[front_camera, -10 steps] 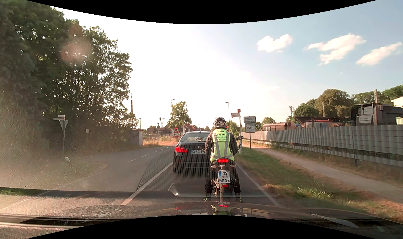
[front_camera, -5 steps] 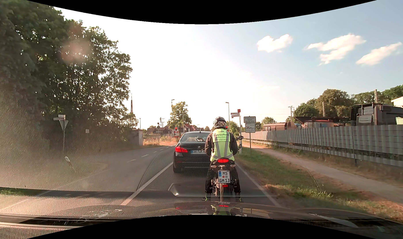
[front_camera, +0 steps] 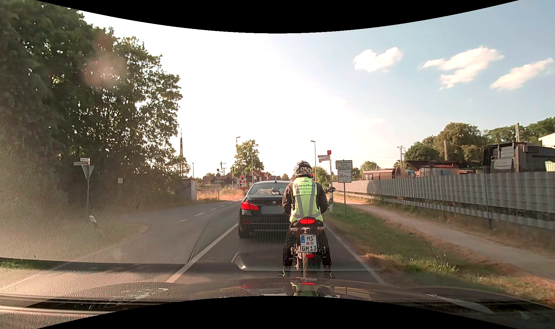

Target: Follow the waypoints while adhering to traffic rules and regulations

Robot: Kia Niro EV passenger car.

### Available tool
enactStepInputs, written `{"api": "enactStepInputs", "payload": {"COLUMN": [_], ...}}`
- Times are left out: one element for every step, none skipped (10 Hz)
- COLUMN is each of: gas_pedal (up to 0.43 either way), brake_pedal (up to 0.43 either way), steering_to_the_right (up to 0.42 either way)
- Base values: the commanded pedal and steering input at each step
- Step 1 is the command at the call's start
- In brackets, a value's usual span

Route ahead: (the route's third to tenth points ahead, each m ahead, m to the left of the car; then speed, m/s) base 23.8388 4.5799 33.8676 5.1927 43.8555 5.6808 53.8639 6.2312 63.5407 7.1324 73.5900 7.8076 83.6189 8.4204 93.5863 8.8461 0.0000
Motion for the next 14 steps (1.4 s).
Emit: {"api": "enactStepInputs", "payload": {"gas_pedal": [0.0, 0.0, 0.0, 0.0, 0.0, 0.0, 0.0, 0.0, 0.0, 0.0, 0.0, 0.0, 0.0, 0.0], "brake_pedal": [0.0, 0.0, 0.0, 0.0, 0.0, 0.0, 0.0, 0.0, 0.0, 0.0, 0.0, 0.0, 0.0, 0.0], "steering_to_the_right": [0.006, 0.006, 0.006, 0.006, 0.006, 0.006, 0.006, 0.006, 0.006, 0.006, 0.006, 0.006, 0.006, 0.006]}}
